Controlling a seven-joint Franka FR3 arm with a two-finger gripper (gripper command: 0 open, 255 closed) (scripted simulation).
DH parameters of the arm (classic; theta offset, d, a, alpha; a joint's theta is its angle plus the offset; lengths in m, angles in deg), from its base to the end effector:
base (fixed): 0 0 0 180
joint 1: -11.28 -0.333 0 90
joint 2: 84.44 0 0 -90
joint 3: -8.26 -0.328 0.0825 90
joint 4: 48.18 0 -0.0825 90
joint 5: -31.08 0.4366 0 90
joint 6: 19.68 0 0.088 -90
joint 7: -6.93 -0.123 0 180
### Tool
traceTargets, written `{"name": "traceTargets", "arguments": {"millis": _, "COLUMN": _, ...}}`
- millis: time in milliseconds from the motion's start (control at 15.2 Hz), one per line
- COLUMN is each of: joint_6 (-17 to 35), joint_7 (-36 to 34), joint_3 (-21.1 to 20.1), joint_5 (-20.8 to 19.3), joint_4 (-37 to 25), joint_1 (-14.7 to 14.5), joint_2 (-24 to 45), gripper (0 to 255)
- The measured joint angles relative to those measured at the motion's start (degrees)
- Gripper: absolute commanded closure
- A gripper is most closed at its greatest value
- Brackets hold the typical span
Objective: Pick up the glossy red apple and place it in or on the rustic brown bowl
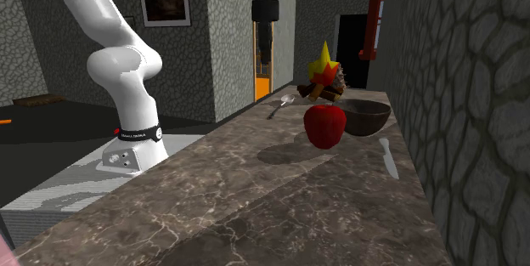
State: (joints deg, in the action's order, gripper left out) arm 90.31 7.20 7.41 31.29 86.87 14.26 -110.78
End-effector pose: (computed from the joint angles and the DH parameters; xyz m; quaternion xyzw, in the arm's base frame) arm 0.4588 -0.0165 0.4806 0.9998 -0.0176 0.0111 0.0018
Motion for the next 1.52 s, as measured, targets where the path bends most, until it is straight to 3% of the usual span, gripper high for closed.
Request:
{"name": "traceTargets", "arguments": {"millis": 726, "joint_6": 19.88, "joint_7": -6.41, "joint_3": -0.73, "joint_5": -4.90, "joint_4": -9.08, "joint_1": 2.52, "joint_2": 20.04, "gripper": 0}}
{"name": "traceTargets", "arguments": {"millis": 924, "joint_6": 22.71, "joint_7": -8.11, "joint_3": -0.72, "joint_5": -6.25, "joint_4": -11.86, "joint_1": 2.83, "joint_2": 23.93, "gripper": 0}}
{"name": "traceTargets", "arguments": {"millis": 1518, "joint_6": 28.12, "joint_7": -8.86, "joint_3": -0.51, "joint_5": -7.10, "joint_4": -10.95, "joint_1": 3.05, "joint_2": 28.10, "gripper": 0}}
